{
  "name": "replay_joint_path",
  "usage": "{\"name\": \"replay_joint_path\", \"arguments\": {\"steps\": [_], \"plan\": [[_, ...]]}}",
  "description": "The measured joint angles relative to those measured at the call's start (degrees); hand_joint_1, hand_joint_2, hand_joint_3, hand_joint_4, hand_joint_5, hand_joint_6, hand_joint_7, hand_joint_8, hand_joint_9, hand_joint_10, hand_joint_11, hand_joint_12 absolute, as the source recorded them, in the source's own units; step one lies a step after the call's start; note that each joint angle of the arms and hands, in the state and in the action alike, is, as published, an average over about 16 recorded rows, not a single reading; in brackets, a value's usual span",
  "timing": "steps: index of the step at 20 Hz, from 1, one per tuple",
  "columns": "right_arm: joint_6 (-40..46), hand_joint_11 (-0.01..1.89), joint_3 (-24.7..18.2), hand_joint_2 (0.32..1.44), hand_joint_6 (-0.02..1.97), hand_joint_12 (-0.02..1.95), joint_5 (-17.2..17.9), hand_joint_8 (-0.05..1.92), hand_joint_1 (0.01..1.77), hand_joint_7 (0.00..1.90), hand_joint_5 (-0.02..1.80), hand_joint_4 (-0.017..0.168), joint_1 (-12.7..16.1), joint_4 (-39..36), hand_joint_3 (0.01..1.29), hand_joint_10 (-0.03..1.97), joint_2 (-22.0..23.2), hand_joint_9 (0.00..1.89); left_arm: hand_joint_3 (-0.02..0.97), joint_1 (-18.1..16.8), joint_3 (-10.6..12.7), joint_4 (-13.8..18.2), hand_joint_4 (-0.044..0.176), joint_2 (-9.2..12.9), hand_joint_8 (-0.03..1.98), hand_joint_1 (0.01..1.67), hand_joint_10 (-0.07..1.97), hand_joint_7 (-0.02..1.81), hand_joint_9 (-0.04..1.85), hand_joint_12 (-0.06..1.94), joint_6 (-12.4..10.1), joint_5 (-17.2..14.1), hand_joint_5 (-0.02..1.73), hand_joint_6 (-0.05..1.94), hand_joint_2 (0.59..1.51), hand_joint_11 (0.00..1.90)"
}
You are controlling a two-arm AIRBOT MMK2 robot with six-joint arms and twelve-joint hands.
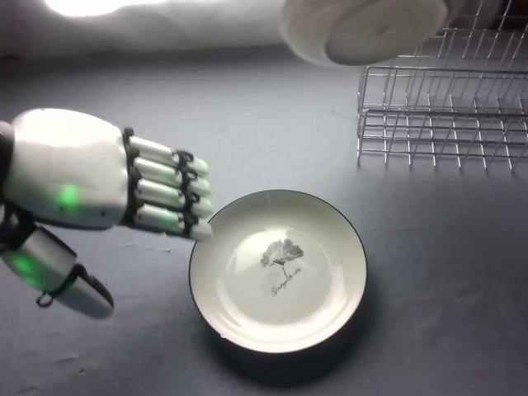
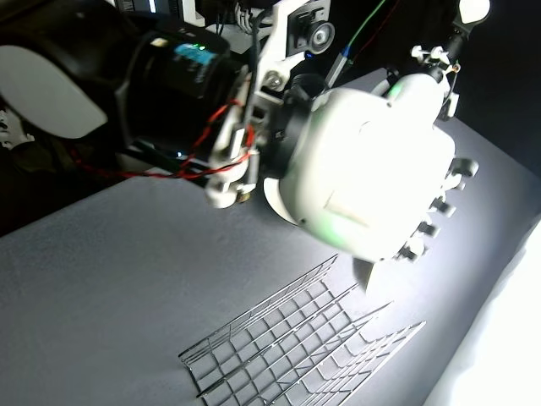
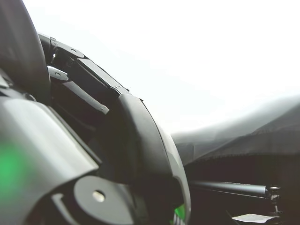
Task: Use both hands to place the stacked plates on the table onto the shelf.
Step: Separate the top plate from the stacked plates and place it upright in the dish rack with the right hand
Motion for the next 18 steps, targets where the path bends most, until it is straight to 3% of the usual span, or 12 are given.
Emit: {"name": "replay_joint_path", "arguments": {"steps": [9,18], "plan": [[0.22,0.75,0.63,1.05,1.05,1.38,2.03,0.91,1.4,1.01,0.87,-0.008,-3.68,-3.34,0.01,1.14,3.8,0.91,0.015,1.17,-1.59,-0.43,0.001,-1.82,0.02,0.02,0.01,0.07,0.03,0.01,0.51,2.48,0.1,0.01,1.153,0.01],[0.4,0.75,4.52,1.05,1.06,1.35,5.91,0.87,1.38,1.03,0.87,-0.008,-8.45,-8.13,0.01,1.14,4.47,0.91,0.014,1.99,-1.22,-1.08,0.001,-3.81,0.02,0.02,0.01,0.06,0.03,0.01,1.09,4.13,0.09,0.01,1.155,0.02]]}}
